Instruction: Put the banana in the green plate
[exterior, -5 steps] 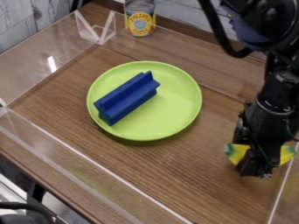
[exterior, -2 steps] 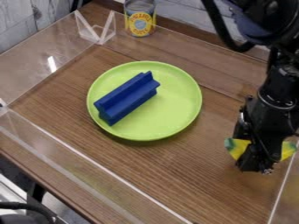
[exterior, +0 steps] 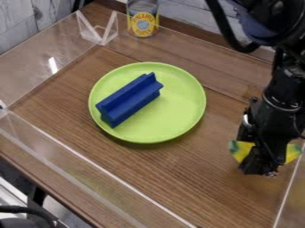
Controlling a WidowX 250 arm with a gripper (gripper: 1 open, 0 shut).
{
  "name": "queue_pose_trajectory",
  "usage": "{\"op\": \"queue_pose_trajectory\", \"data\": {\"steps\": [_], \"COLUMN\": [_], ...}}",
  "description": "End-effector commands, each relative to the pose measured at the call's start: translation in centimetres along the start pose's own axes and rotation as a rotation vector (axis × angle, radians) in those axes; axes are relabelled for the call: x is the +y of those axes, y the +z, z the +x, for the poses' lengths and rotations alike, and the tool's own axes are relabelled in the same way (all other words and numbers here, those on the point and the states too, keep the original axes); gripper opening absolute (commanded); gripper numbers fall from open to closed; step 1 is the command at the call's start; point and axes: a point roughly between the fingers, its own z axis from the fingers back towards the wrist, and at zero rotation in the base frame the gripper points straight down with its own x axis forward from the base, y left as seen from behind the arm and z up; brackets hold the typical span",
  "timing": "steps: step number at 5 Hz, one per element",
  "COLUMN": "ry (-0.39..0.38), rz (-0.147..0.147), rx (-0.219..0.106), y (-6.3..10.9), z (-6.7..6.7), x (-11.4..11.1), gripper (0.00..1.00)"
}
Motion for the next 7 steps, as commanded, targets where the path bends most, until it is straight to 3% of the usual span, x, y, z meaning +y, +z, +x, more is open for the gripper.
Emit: {"op": "queue_pose_trajectory", "data": {"steps": [1, 7], "ry": [0.004, 0.023], "rz": [0.057, 0.060], "rx": [-0.096, -0.075], "y": [3.42, 3.85], "z": [0.78, -0.19], "x": [0.83, 1.76], "gripper": [0.00, 0.00]}}
